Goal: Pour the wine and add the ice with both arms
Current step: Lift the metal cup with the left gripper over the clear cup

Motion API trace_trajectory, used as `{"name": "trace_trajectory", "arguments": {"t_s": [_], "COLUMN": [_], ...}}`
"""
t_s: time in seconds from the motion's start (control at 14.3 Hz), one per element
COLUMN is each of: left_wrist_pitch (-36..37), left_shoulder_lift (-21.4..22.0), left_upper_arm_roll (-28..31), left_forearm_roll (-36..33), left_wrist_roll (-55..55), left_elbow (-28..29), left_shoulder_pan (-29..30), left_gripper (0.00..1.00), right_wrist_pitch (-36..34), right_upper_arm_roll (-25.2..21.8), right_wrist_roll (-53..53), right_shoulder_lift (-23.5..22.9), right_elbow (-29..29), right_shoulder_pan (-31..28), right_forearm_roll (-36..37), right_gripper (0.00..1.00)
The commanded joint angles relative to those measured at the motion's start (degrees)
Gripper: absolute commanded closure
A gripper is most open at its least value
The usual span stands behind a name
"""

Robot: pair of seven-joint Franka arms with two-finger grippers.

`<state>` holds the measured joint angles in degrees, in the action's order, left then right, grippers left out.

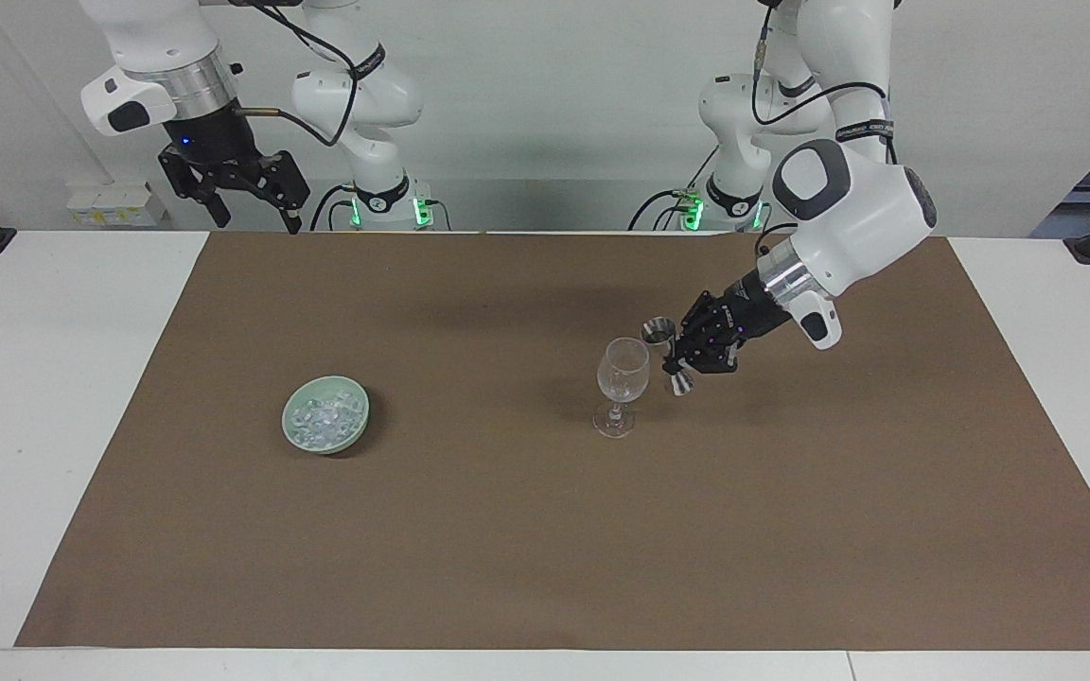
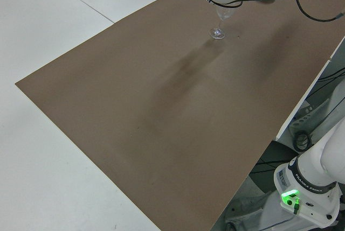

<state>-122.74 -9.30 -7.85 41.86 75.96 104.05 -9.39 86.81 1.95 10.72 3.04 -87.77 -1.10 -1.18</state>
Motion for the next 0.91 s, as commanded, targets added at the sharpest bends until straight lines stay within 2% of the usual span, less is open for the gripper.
{"name": "trace_trajectory", "arguments": {"t_s": [0.0,0.84], "left_wrist_pitch": [-1.45,-7.86], "left_shoulder_lift": [-1.07,-1.07], "left_upper_arm_roll": [0.82,0.74], "left_forearm_roll": [-2.92,-15.23], "left_wrist_roll": [1.3,0.25], "left_elbow": [-1.48,-0.95], "left_shoulder_pan": [-1.15,-5.11], "left_gripper": [1.0,1.0], "right_wrist_pitch": [-0.94,-0.23], "right_upper_arm_roll": [0.33,0.6], "right_wrist_roll": [-1.58,-4.22], "right_shoulder_lift": [0.74,2.76], "right_elbow": [-0.39,-3.64], "right_shoulder_pan": [-0.65,-0.57], "right_forearm_roll": [-1.37,-1.28], "right_gripper": [0.0,0.0]}}
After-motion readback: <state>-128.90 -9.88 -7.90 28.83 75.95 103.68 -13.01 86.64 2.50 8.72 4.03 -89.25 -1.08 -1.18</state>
